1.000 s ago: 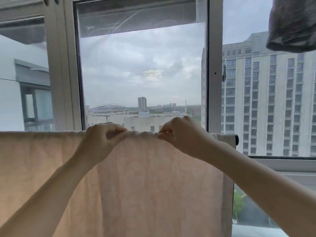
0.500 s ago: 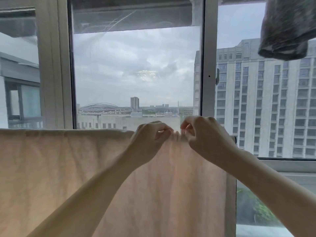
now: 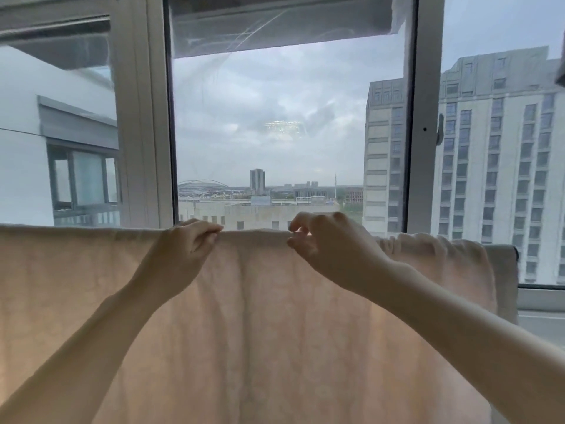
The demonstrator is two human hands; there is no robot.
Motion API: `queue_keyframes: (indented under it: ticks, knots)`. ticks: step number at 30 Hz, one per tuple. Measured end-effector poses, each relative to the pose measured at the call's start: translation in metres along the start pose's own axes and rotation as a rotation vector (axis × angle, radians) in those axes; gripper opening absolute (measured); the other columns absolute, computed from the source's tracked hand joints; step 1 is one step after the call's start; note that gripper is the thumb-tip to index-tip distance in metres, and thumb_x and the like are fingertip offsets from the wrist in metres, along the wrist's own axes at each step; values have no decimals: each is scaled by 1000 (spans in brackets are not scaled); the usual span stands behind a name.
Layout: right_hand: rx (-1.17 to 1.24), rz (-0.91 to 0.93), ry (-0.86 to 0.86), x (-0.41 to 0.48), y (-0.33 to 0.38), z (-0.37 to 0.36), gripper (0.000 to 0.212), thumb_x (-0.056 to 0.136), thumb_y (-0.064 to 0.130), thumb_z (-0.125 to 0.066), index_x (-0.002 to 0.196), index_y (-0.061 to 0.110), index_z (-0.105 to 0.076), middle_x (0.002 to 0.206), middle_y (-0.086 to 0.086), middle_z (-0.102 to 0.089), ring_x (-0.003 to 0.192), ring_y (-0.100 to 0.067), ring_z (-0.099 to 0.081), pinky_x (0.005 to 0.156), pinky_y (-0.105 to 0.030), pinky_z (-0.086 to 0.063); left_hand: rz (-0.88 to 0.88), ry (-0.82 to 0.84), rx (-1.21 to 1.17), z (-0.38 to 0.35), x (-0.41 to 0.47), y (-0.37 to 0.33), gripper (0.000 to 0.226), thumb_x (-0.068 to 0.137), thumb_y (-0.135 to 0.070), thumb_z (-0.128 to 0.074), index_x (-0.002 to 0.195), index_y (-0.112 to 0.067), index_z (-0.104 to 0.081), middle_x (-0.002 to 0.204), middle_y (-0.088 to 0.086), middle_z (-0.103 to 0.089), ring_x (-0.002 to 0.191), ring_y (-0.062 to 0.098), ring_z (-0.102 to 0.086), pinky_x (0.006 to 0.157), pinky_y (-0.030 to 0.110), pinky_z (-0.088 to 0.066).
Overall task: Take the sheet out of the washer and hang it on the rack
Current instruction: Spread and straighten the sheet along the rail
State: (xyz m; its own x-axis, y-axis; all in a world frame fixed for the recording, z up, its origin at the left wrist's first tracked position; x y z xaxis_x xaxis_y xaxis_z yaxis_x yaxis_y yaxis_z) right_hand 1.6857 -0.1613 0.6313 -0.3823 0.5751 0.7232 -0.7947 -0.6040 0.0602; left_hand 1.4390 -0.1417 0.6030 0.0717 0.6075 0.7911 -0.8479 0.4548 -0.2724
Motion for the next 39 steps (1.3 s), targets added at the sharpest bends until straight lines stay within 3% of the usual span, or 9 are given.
queue_keyframes:
  ticks: [6, 10, 14, 17, 22, 25, 28, 33, 39]
  knots:
    - [-42, -40, 20, 16, 10, -11, 19, 90, 37, -65, 101, 21, -67, 94, 1, -71, 82, -18, -67, 75, -39, -57, -30, -51, -32, 13, 5, 27, 14, 91, -24, -64, 101, -25, -73, 89, -17, -66, 89, -6, -55, 76, 7, -36]
    - [-37, -68, 6, 11, 10, -12, 17, 90, 32, -65, 101, 20, -68, 94, 4, -72, 82, -13, -68, 76, -37, -57, -75, -94, -77, 11, 13, 24, 9, 90, -17, -66, 88, -24, -72, 81, -29, -58, 85, -5, -56, 75, 14, -41]
    - [13, -122, 4, 12, 10, -11, 14, 87, 28, -70, 97, 18, -69, 91, 5, -72, 81, -8, -67, 79, -32, -57, -102, -82, -138, 0, 21, 15, 9, 91, -17, -63, 87, -21, -70, 84, -15, -66, 85, 8, -62, 79, 34, -52]
    - [48, -150, -6, 13, 10, -10, 8, 86, 21, -70, 93, 18, -68, 89, 5, -71, 80, -7, -65, 79, -33, -57, -135, -69, -222, -10, 26, -1, 9, 91, -20, -61, 86, -22, -69, 85, -14, -68, 82, 4, -63, 79, 36, -54]
    - [-61, -211, -132, 4, 5, -12, 3, 94, 18, -58, 91, 17, -58, 75, 3, -65, 64, -13, -63, 61, -36, -56, -160, -84, -287, -24, 28, -22, 13, 94, -20, -56, 85, -25, -63, 85, -17, -64, 83, 2, -60, 74, 29, -49]
    - [-237, -322, -286, -7, -8, -3, 9, 97, 19, -52, 88, 21, -49, 61, 6, -56, 51, -11, -53, 46, -26, -40, -163, -100, -286, -28, 30, -26, 12, 95, -20, -54, 88, -24, -63, 88, -16, -63, 82, 5, -58, 73, 29, -46]
    - [-303, -368, -230, -10, -18, 1, 7, 97, 16, -51, 90, 17, -50, 61, 4, -56, 51, -13, -54, 50, -29, -46, -165, -106, -286, -29, 37, -27, 10, 95, -24, -55, 88, -26, -62, 89, -18, -62, 83, 8, -59, 74, 30, -45]
    - [-24, -111, -25, 5, 1, -7, 18, 92, 31, -61, 104, 18, -60, 97, 3, -69, 78, -11, -68, 72, -29, -58, -158, -35, -206, -38, 43, -38, 12, 91, -28, -58, 81, -34, -62, 83, -19, -65, 81, 11, -62, 74, 34, -50]
    - [-18, -99, -19, 21, -4, -12, 3, 93, 18, -60, 92, 16, -61, 82, -1, -68, 73, -15, -64, 71, -41, -57, -150, 75, -219, -23, 38, -22, 15, 90, -32, -62, 75, -34, -62, 65, -20, -63, 64, -5, -58, 60, 24, -44]
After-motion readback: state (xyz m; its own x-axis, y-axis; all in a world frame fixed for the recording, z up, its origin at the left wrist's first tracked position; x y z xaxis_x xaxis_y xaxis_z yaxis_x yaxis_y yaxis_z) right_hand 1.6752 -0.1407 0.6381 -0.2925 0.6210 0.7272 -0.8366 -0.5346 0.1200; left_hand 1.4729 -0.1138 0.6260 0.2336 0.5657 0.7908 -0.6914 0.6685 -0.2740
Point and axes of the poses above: each hand's wrist, its own x-axis towards the middle knuckle, its own z-axis out of the back of the hand, y = z × x, the point moved 3 cm from there along x, towards the middle knuckle
